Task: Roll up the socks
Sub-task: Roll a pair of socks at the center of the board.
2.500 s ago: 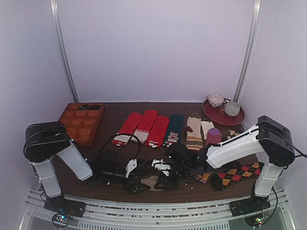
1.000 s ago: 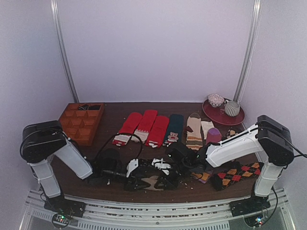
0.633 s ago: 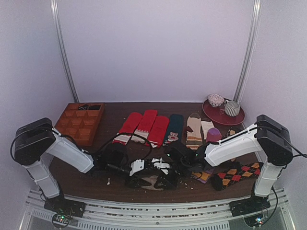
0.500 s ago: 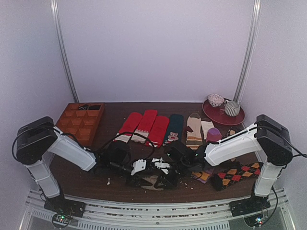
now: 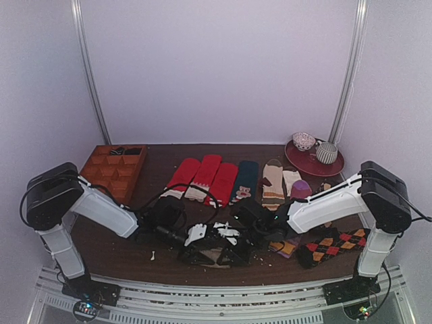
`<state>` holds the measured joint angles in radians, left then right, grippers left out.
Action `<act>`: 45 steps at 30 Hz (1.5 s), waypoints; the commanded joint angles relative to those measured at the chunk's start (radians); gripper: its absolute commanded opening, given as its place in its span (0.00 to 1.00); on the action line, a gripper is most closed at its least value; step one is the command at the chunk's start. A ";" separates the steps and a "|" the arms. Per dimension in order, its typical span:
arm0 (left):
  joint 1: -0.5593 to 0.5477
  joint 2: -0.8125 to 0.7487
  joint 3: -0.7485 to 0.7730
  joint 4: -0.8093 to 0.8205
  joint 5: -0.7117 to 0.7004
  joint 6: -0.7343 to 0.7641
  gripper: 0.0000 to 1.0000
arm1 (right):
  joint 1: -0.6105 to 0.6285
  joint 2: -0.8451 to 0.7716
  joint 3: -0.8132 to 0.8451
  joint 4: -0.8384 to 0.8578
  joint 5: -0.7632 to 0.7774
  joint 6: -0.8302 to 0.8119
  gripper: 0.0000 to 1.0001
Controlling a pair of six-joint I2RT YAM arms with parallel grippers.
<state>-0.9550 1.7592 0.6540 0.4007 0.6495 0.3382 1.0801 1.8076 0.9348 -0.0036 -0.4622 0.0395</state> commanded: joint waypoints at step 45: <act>0.015 -0.088 -0.193 0.346 -0.083 -0.220 0.83 | -0.023 0.148 -0.067 -0.199 0.051 0.076 0.23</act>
<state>-0.9432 1.6356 0.4473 0.6113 0.4999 0.1699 1.0641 1.8462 0.9371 0.0700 -0.5182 0.1116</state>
